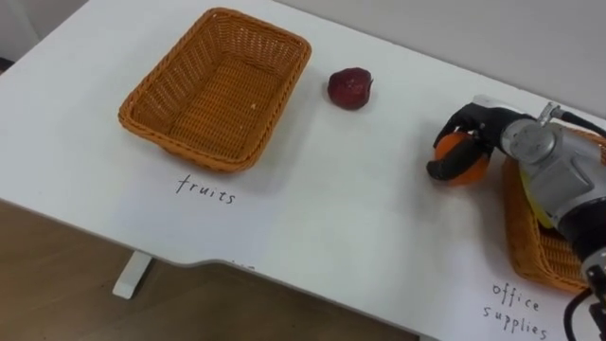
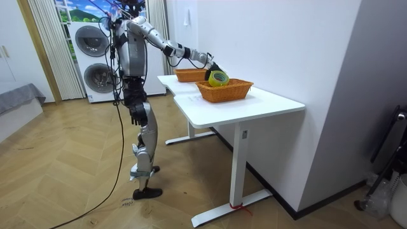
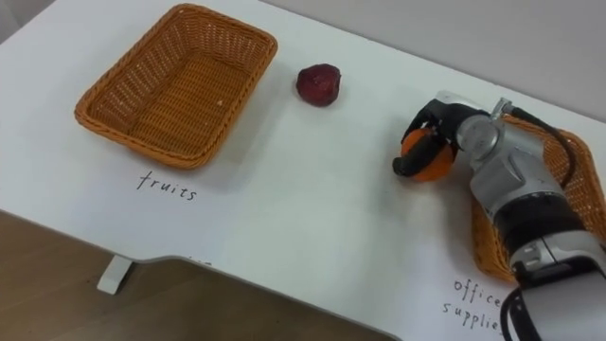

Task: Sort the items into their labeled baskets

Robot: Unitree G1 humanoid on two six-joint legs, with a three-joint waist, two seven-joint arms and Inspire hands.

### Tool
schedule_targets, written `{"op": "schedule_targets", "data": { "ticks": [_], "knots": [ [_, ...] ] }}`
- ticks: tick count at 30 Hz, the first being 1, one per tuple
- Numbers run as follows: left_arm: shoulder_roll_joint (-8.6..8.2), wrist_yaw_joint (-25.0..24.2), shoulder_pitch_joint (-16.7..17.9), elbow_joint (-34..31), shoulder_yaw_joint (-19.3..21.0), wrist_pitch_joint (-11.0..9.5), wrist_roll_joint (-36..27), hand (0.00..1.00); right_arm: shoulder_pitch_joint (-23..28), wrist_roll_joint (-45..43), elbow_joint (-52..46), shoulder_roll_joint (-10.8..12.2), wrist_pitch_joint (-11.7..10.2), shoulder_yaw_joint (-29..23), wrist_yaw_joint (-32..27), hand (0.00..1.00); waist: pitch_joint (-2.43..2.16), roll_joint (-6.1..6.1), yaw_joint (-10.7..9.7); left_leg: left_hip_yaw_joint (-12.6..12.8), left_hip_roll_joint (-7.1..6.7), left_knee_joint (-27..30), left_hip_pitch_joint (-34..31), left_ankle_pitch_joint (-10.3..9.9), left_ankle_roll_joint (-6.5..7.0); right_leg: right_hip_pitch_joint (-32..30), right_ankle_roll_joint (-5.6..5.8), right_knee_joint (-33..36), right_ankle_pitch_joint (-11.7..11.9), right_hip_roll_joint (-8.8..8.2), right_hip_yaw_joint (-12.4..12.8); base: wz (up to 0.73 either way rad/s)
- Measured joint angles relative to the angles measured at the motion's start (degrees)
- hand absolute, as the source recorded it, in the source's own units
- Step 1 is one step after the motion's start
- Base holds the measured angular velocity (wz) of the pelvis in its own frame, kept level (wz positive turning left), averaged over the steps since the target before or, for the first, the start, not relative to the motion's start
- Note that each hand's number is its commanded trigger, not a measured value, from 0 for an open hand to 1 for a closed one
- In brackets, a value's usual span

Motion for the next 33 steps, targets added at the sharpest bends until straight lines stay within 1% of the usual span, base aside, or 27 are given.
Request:
{"op": "schedule_targets", "data": {
  "ticks": [5, 11, 14, 15, 17, 19, 21, 23, 24, 27, 29, 30, 33],
  "knots": [
    [0.0, 0.1, -0.1, 0.0, 0.0, -0.7, -0.1, 0.0, 0.0, -0.8, -2.4, 0.0, 0.0, 0.0, -0.1, 1.0, 0.0, 0.0, -0.3, 0.0, 0.01, 0.0, 0.0, 0.0, 0.0, -0.1, -0.02, 0.0, 0.0, 0.02, 0.0, 0.0],
    [-0.01, 0.5, 0.5, -0.3, 0.6, -0.8, -0.1, 0.0, 0.0, -1.2, -13.1, 0.0, 0.0, -0.1, -1.7, 1.0, 0.04, 0.25, -1.6, -0.2, -0.02, 0.5, 0.0, 0.0, 0.01, 0.3, -0.03, -0.1, 0.0, 0.01, -0.4, 0.03],
    [-0.04, 1.3, 0.5, -0.4, 0.6, -0.9, -0.1, 0.0, 0.0, -1.3, -16.8, 0.0, -0.2, -0.1, -1.6, 1.0, 0.04, 0.76, -1.7, -0.7, -0.08, 0.6, 0.1, 0.0, 0.0, 0.6, -0.02, -0.1, 0.0, 0.0, -0.8, 0.07],
    [-0.22, 1.5, 0.8, -0.4, 0.6, -1.2, -0.1, 0.0, 0.0, -1.3, -18.2, 0.0, -0.3, -0.1, -1.6, 1.0, 0.06, 1.11, -1.7, -0.7, -0.11, 0.6, 0.2, 0.0, 0.01, 0.8, -0.02, -0.1, 0.0, -0.02, -0.9, 0.04],
    [-0.58, 1.9, 1.2, -0.4, 0.6, -1.2, -0.1, 0.0, 0.0, -1.3, -20.0, 0.0, -0.5, -0.1, -1.5, 1.0, -0.08, 1.67, -1.7, -0.8, -0.14, 0.5, 0.4, 0.0, 0.01, 1.0, -0.02, -0.1, 0.0, -0.03, -0.9, 0.0],
    [-0.79, 2.2, 2.0, -0.8, 0.6, -1.2, -0.1, 0.0, 0.0, -1.3, -22.2, 0.0, -0.5, -0.1, -1.2, 1.0, -0.36, 2.14, -2.1, -0.9, -0.13, 0.5, 0.4, 0.0, -0.01, 1.0, -0.02, 0.0, 0.0, -0.01, -1.1, 0.0],
    [-0.82, 2.4, 3.0, -1.8, 0.7, -1.2, -0.1, 0.0, 0.0, -1.3, -24.1, 0.0, -0.6, -0.1, -1.1, 1.0, -0.36, 2.39, -2.3, -1.1, -0.13, 0.5, 0.6, 0.0, -0.03, 1.3, -0.02, 0.0, 0.0, 0.0, -1.3, 0.02],
    [-0.93, 2.6, 3.7, -2.1, 1.3, -1.2, -0.1, 0.0, 0.0, -1.4, -25.5, 0.0, -0.6, -0.2, -1.1, 1.0, -0.38, 2.41, -2.5, -1.2, -0.14, 0.4, 1.1, 0.0, -0.04, 1.8, -0.02, 0.0, 0.0, 0.01, -1.3, 0.02],
    [-1.02, 2.9, 4.0, -2.1, 1.5, -1.3, -0.2, 0.0, 0.0, -1.4, -26.8, 0.0, -0.6, -0.2, -1.1, 1.0, -0.39, 2.39, -2.9, -1.4, -0.16, 0.4, 1.4, 0.0, -0.04, 2.1, -0.02, 0.0, 0.0, 0.0, -1.6, 0.08],
    [-1.36, 3.9, 4.2, -2.1, 1.6, -1.5, -0.2, 0.0, 0.0, -1.2, -29.8, -0.1, -0.7, -0.4, -1.2, 1.0, -0.52, 2.21, -3.2, -1.8, -0.21, 0.4, 1.6, 0.0, -0.06, 2.5, -0.02, 0.0, 0.0, 0.01, -1.8, 0.06],
    [-1.45, 4.1, 4.1, -2.1, 1.6, -1.8, -0.2, 0.0, 0.0, -1.1, -31.0, -0.1, -1.3, -0.4, -1.2, 1.0, -0.57, 2.13, -3.2, -2.0, -0.24, 0.2, 2.0, 0.1, -0.09, 3.0, -0.02, -0.1, 0.0, 0.01, -1.9, 0.04],
    [-1.62, 4.5, 4.2, -2.2, 1.7, -1.8, -0.1, 0.0, 0.0, -1.0, -31.2, -0.1, -1.9, -0.4, -1.2, 1.0, -0.57, 2.13, -3.1, -2.3, -0.27, -0.1, 2.6, 0.1, -0.11, 3.5, -0.02, -0.1, 0.0, 0.0, -2.0, 0.09],
    [-1.73, 5.0, 4.6, -3.5, 1.7, -1.9, -0.2, 0.0, 0.0, -0.9, -31.2, -0.1, -2.3, -0.4, -1.5, 1.0, -0.69, 1.92, -2.9, -2.6, -0.26, -0.5, 3.2, 0.1, -0.14, 4.3, -0.02, -0.1, 0.0, 0.05, -2.5, 0.09]
  ]
}}
